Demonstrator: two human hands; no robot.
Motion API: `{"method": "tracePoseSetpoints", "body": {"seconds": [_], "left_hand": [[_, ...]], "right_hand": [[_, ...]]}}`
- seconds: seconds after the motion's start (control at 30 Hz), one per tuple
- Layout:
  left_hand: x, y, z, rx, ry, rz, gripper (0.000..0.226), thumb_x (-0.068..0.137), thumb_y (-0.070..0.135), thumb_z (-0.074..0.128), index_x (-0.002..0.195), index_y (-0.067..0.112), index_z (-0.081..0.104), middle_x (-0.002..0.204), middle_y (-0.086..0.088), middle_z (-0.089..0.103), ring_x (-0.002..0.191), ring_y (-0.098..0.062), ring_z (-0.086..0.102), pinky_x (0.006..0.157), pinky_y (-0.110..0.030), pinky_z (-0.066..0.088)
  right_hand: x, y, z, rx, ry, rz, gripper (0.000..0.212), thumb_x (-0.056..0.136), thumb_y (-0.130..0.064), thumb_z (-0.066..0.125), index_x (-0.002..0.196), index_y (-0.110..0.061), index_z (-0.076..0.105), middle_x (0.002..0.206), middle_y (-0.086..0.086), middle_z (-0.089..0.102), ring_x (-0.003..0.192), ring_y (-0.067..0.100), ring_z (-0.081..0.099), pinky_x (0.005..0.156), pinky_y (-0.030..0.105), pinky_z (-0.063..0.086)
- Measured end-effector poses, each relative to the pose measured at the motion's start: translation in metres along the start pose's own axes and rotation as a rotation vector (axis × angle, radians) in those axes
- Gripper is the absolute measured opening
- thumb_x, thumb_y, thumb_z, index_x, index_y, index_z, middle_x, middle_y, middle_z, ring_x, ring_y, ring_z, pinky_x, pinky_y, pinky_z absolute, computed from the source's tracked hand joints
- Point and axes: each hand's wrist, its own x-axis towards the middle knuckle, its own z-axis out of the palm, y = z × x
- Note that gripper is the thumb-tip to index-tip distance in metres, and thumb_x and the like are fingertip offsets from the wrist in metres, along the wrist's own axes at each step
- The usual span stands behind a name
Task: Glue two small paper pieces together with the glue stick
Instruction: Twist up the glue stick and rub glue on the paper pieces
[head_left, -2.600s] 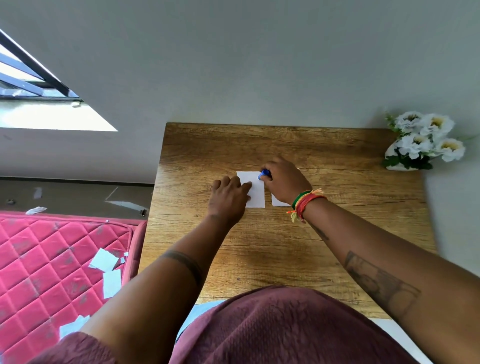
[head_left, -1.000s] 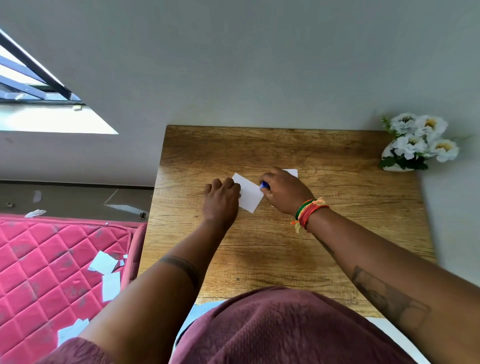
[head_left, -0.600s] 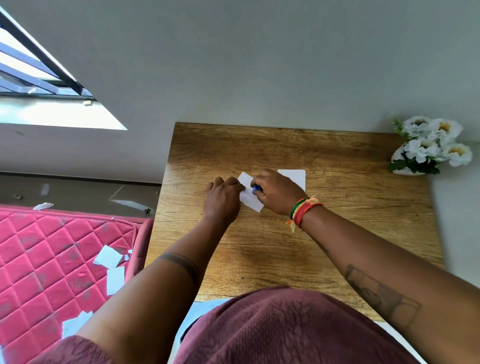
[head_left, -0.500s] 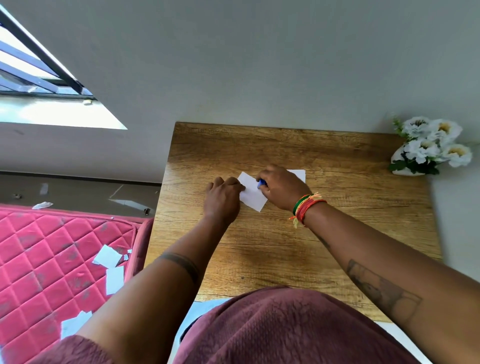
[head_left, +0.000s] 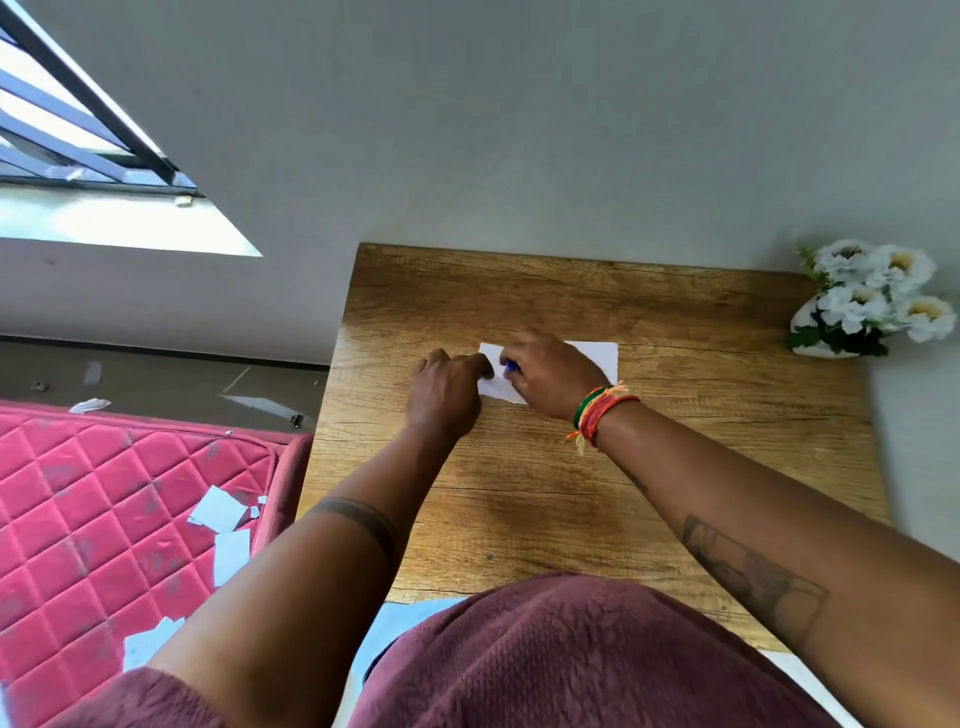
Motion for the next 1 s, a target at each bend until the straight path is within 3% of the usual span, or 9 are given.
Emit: {"method": "tracePoseSetpoints", "body": {"seconds": [0.2,0.33,0.43,0.5,0.6,0.8,0.9,1.0], "left_hand": [[0.003,-0.002,-0.002,0.002,-0.009,0.005,0.045,0.091,0.000,0.052,0.123,0.028,0.066,0.114,-0.001,0.076,0.111,-0.031,0.053,0.091,-0.041,0.039],[0.002,0.001,-0.001,0.002,0.002,0.013,0.047,0.088,0.000,0.050,0.124,0.027,0.065,0.118,-0.001,0.075,0.113,-0.032,0.053,0.091,-0.041,0.039],[0.002,0.005,-0.001,0.005,0.004,0.047,0.046,0.090,0.003,0.052,0.127,0.028,0.064,0.120,-0.002,0.074,0.114,-0.032,0.053,0.091,-0.043,0.040],[0.002,0.008,-0.002,0.034,-0.013,0.076,0.044,0.094,0.009,0.054,0.131,0.030,0.066,0.127,-0.001,0.071,0.116,-0.032,0.053,0.094,-0.045,0.041],[0.001,0.010,-0.002,0.056,-0.062,0.116,0.040,0.098,0.017,0.058,0.134,0.033,0.067,0.131,-0.002,0.060,0.118,-0.031,0.052,0.098,-0.046,0.044],[-0.002,0.013,-0.005,-0.006,-0.031,0.152,0.034,0.097,0.017,0.063,0.129,0.025,0.071,0.125,-0.006,0.057,0.111,-0.030,0.060,0.093,-0.046,0.052],[-0.003,0.022,-0.007,-0.220,0.008,0.086,0.027,0.098,0.021,0.062,0.121,0.025,0.074,0.116,-0.003,0.064,0.099,-0.022,0.066,0.085,-0.042,0.056],[-0.005,0.040,-0.018,-0.734,-0.027,-0.052,0.020,0.095,0.034,0.064,0.111,0.041,0.076,0.104,0.016,0.074,0.091,0.002,0.068,0.082,-0.033,0.056]], "right_hand": [[0.000,0.020,-0.006,0.114,0.118,0.212,0.019,0.093,-0.018,0.062,0.107,-0.013,0.073,0.109,0.006,0.067,0.094,0.024,0.061,0.074,0.029,0.044],[-0.011,0.027,-0.006,0.521,0.247,0.454,0.018,0.089,-0.017,0.066,0.103,-0.022,0.075,0.096,-0.005,0.070,0.079,0.009,0.064,0.062,0.018,0.047],[-0.019,0.029,-0.002,0.873,0.253,0.543,0.017,0.088,-0.010,0.068,0.102,-0.018,0.073,0.096,0.010,0.074,0.079,0.019,0.072,0.067,0.029,0.061],[-0.024,0.028,-0.001,1.124,0.263,0.568,0.015,0.090,-0.004,0.068,0.103,-0.012,0.070,0.097,0.021,0.074,0.076,0.021,0.071,0.069,0.031,0.061],[-0.033,0.023,0.001,1.422,0.264,0.590,0.017,0.092,-0.001,0.068,0.108,-0.007,0.065,0.096,0.019,0.075,0.073,0.019,0.072,0.065,0.026,0.060],[-0.050,0.017,0.003,1.628,0.177,0.562,0.022,0.098,-0.005,0.062,0.120,-0.005,0.063,0.106,0.015,0.077,0.082,0.021,0.073,0.073,0.030,0.059],[-0.055,0.016,0.002,1.669,0.150,0.556,0.024,0.099,-0.007,0.060,0.123,-0.005,0.061,0.113,0.017,0.075,0.086,0.023,0.073,0.075,0.031,0.059],[-0.057,0.014,0.001,1.686,0.138,0.534,0.023,0.100,-0.008,0.059,0.123,-0.007,0.061,0.112,0.014,0.076,0.088,0.024,0.074,0.075,0.030,0.059]]}}
